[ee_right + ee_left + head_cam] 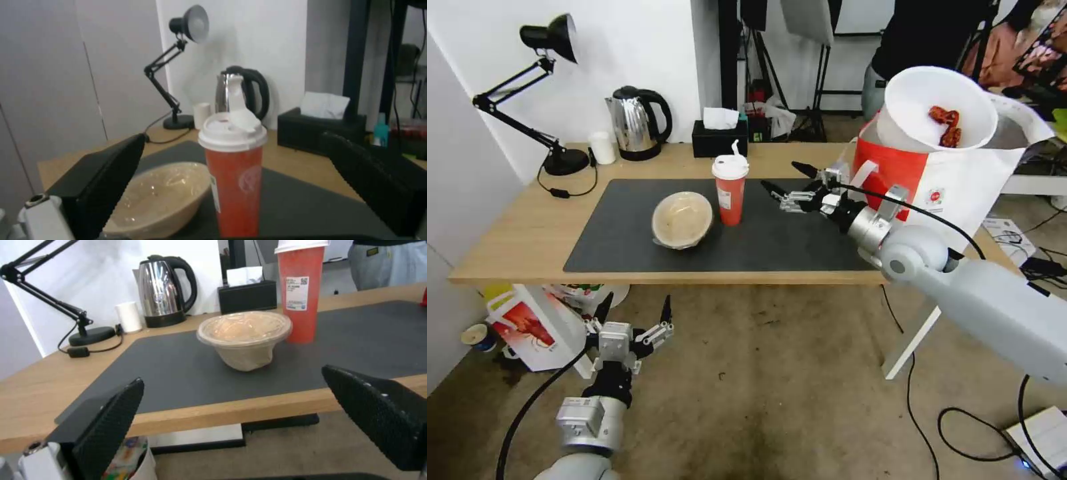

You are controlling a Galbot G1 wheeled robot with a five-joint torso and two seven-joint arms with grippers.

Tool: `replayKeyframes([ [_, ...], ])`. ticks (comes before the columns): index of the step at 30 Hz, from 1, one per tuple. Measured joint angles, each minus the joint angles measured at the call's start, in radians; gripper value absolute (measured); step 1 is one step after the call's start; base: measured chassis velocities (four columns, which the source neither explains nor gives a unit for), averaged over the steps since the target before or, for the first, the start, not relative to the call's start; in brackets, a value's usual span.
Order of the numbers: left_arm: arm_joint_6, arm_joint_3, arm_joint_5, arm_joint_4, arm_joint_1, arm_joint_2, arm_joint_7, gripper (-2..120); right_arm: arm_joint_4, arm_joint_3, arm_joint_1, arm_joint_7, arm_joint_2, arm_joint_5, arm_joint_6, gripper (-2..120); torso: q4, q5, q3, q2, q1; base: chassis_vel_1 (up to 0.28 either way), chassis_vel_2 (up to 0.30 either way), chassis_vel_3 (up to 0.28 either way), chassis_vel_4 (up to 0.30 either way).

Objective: Pick up the trash from the table and place it into the takeout bag.

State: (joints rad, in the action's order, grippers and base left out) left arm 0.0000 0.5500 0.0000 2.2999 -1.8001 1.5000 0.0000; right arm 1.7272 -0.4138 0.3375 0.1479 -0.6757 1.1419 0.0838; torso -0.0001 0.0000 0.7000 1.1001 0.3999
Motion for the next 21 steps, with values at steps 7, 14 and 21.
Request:
replayKeyframes([
  [7, 0.0, 0.0, 0.0, 0.0, 0.0, 0.0, 0.0, 100, -0.024, -0.023, -0.026, -0.037, -0.02, 0.008, -0.069, 100, 0.0001, 0.0001, 0.0, 0.0, 0.0, 0.0, 0.0, 0.0, 0.0],
  [14, 0.0, 0.0, 0.0, 0.0, 0.0, 0.0, 0.0, 100, -0.055, -0.039, -0.045, -0.045, -0.044, 0.017, -0.109, 100, 0.0002, -0.0001, 0.0, 0.0, 0.0, 0.0, 0.0, 0.0, 0.0],
  [21, 0.0, 0.0, 0.0, 0.0, 0.0, 0.0, 0.0, 100, -0.094, -0.05, -0.068, -0.047, -0.064, 0.019, -0.133, 100, 0.0001, -0.0001, 0.0, 0.0, 0.0, 0.0, 0.0, 0.0, 0.0],
])
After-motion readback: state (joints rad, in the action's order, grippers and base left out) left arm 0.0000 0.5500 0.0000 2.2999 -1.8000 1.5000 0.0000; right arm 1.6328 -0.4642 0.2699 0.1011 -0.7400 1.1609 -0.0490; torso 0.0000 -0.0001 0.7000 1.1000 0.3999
